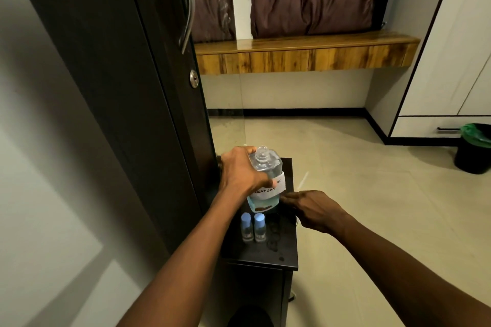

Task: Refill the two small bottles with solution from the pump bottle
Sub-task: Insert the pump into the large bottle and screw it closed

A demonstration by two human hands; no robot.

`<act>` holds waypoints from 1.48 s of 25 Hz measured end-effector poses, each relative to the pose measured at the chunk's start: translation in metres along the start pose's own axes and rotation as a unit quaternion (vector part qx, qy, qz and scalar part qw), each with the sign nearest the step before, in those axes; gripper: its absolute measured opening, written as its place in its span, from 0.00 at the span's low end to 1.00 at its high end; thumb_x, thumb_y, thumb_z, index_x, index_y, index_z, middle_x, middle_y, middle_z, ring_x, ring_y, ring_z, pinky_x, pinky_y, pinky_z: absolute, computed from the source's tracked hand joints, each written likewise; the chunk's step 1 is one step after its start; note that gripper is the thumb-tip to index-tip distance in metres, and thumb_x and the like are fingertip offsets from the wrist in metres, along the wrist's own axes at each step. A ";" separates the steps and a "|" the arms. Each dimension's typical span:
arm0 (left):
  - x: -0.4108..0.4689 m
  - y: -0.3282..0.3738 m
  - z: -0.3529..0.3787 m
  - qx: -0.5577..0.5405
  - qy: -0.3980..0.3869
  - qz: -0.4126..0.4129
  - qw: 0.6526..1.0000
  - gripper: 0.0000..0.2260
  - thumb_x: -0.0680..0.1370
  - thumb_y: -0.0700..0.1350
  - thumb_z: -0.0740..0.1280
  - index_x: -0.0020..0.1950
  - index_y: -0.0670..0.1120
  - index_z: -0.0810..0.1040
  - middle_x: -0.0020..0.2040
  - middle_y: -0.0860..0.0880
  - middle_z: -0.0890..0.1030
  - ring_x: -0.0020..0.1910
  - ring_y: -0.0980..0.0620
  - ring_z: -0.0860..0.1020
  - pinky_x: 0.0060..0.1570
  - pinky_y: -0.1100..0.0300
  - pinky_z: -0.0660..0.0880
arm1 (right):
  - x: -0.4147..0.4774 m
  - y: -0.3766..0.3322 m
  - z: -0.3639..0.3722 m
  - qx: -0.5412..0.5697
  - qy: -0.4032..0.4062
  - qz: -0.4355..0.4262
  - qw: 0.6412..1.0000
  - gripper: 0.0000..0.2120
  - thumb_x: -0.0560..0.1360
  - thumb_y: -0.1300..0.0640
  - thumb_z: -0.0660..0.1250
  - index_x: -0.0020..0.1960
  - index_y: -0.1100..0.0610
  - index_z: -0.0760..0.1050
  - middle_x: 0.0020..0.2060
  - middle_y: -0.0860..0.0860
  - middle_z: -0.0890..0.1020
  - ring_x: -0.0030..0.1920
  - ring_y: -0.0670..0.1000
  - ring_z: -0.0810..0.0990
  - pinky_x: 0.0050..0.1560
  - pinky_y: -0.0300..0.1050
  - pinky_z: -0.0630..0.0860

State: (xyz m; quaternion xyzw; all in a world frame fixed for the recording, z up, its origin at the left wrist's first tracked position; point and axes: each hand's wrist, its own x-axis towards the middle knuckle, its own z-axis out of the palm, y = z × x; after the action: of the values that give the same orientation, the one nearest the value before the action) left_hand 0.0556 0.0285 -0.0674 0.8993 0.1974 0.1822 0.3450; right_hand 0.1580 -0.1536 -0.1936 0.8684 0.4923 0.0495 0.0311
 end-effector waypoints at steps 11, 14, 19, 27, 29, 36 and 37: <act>0.008 0.047 -0.045 -0.039 -0.047 0.148 0.987 0.36 0.53 0.54 0.86 0.60 0.50 0.85 0.50 0.53 0.87 0.46 0.58 0.84 0.47 0.59 0.84 | -0.045 0.056 -0.085 0.055 0.230 0.174 0.956 0.16 0.75 0.48 0.70 0.62 0.42 0.79 0.54 0.43 0.86 0.49 0.50 0.86 0.44 0.45 0.80; -0.004 0.063 -0.052 -0.056 -0.090 0.172 0.979 0.31 0.53 0.54 0.87 0.55 0.52 0.86 0.46 0.56 0.87 0.45 0.58 0.85 0.48 0.55 0.84 | -0.072 0.065 -0.124 0.122 0.311 0.215 0.917 0.12 0.73 0.46 0.73 0.56 0.43 0.81 0.47 0.41 0.87 0.43 0.44 0.86 0.43 0.46 0.81; -0.030 0.085 -0.041 -0.028 -0.135 0.204 0.969 0.32 0.53 0.56 0.87 0.55 0.50 0.87 0.45 0.55 0.88 0.43 0.59 0.85 0.44 0.57 0.85 | -0.103 0.057 -0.212 0.246 0.482 0.202 0.817 0.16 0.74 0.50 0.76 0.60 0.55 0.84 0.49 0.49 0.88 0.42 0.41 0.85 0.46 0.36 0.83; -0.054 0.108 -0.031 -0.023 -0.174 0.205 0.963 0.34 0.52 0.55 0.87 0.55 0.47 0.87 0.45 0.53 0.88 0.42 0.57 0.85 0.43 0.60 0.84 | -0.126 0.025 -0.324 0.343 0.589 0.129 0.720 0.14 0.75 0.48 0.74 0.59 0.51 0.80 0.47 0.55 0.87 0.44 0.52 0.88 0.42 0.54 0.86; -0.058 0.109 -0.031 -0.014 -0.180 0.210 0.961 0.35 0.51 0.56 0.87 0.56 0.46 0.87 0.45 0.53 0.88 0.43 0.56 0.85 0.44 0.59 0.84 | -0.127 0.018 -0.338 0.354 0.592 0.114 0.715 0.15 0.76 0.50 0.74 0.59 0.57 0.81 0.46 0.57 0.87 0.42 0.53 0.88 0.39 0.52 0.86; -0.065 0.105 -0.030 0.004 -0.184 0.217 0.959 0.36 0.50 0.57 0.87 0.56 0.46 0.87 0.48 0.53 0.87 0.44 0.57 0.84 0.41 0.67 0.78 | -0.120 -0.005 -0.356 0.406 0.574 0.061 0.708 0.18 0.78 0.53 0.72 0.60 0.65 0.81 0.43 0.57 0.86 0.37 0.51 0.87 0.37 0.48 0.85; -0.066 0.104 -0.030 0.000 -0.184 0.216 0.959 0.36 0.50 0.57 0.87 0.56 0.46 0.87 0.47 0.53 0.87 0.44 0.57 0.84 0.42 0.66 0.79 | -0.119 -0.007 -0.356 0.408 0.571 0.057 0.710 0.17 0.78 0.53 0.72 0.60 0.65 0.81 0.43 0.57 0.86 0.36 0.51 0.87 0.36 0.48 0.84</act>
State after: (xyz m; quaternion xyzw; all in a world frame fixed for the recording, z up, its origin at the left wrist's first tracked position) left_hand 0.0090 -0.0578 0.0132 0.9386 -0.0681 0.0839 0.3275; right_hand 0.0496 -0.2497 0.1522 0.6294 0.3377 0.3316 -0.6163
